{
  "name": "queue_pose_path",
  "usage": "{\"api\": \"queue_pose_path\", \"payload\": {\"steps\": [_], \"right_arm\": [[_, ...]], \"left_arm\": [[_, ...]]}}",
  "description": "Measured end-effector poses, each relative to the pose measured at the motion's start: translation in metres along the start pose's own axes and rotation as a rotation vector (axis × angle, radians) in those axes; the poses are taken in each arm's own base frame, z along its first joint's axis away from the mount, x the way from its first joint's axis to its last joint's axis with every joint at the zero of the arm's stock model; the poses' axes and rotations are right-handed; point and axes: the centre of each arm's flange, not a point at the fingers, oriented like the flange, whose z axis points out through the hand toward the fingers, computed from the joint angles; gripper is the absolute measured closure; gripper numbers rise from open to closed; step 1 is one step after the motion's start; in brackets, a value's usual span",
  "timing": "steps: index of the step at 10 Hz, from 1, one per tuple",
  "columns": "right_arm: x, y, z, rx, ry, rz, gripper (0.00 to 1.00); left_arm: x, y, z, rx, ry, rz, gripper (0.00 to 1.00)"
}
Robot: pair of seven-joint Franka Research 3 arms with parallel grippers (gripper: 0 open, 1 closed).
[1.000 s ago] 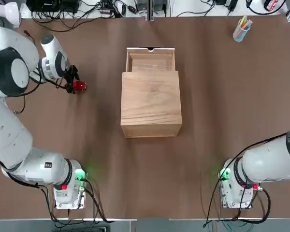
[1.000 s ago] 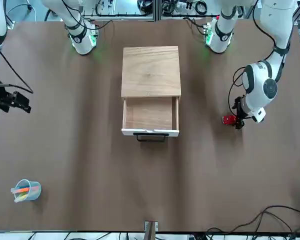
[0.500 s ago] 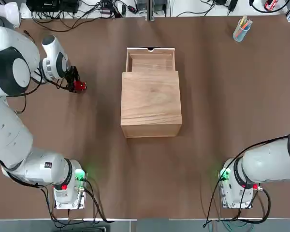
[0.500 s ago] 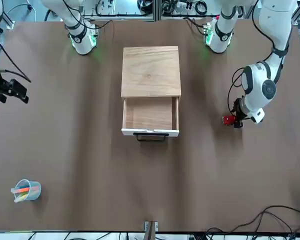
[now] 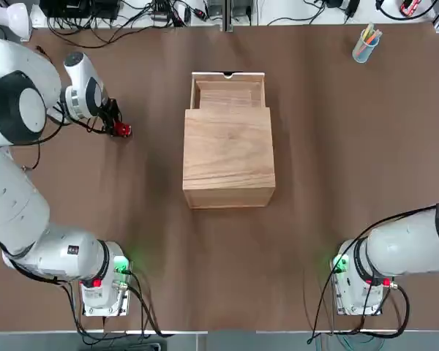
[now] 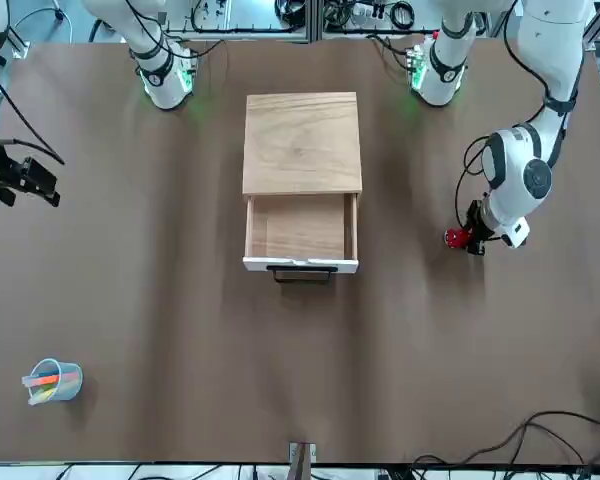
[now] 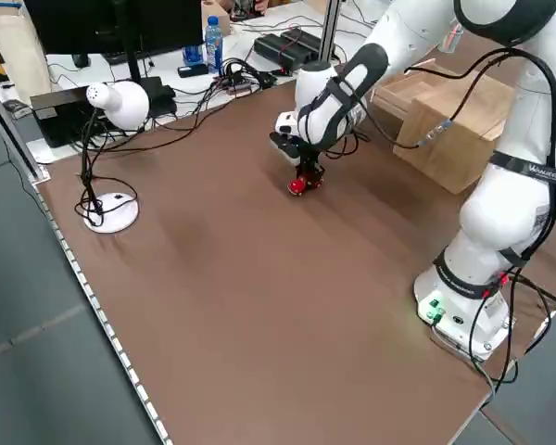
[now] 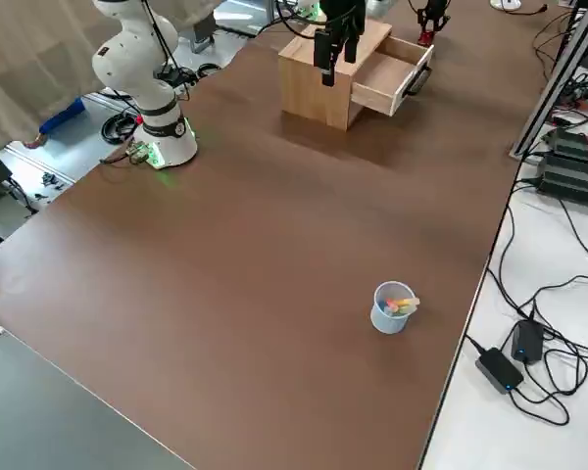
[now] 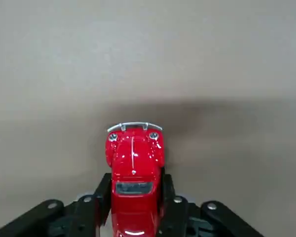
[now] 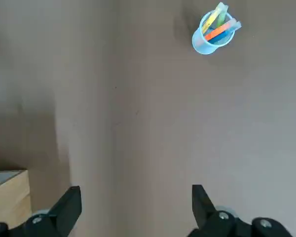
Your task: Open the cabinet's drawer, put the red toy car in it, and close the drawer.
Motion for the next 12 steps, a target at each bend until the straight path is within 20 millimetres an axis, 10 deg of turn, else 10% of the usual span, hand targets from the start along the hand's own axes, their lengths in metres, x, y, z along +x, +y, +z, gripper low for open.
{"api": "queue_pose_path", "payload": {"steps": [5,12], "right_arm": [[-0.002,0.007,0.005,0.051,-0.019,0.028,0.0],[-0.002,0.0,0.004,0.056,-0.018,0.018,0.0]], "left_arm": [[-0.055,0.042,-0.089,-0.063,-0.045,0.026,0.56],[-0.211,0.089,-0.209,-0.058,-0.036,0.064,0.56]]}}
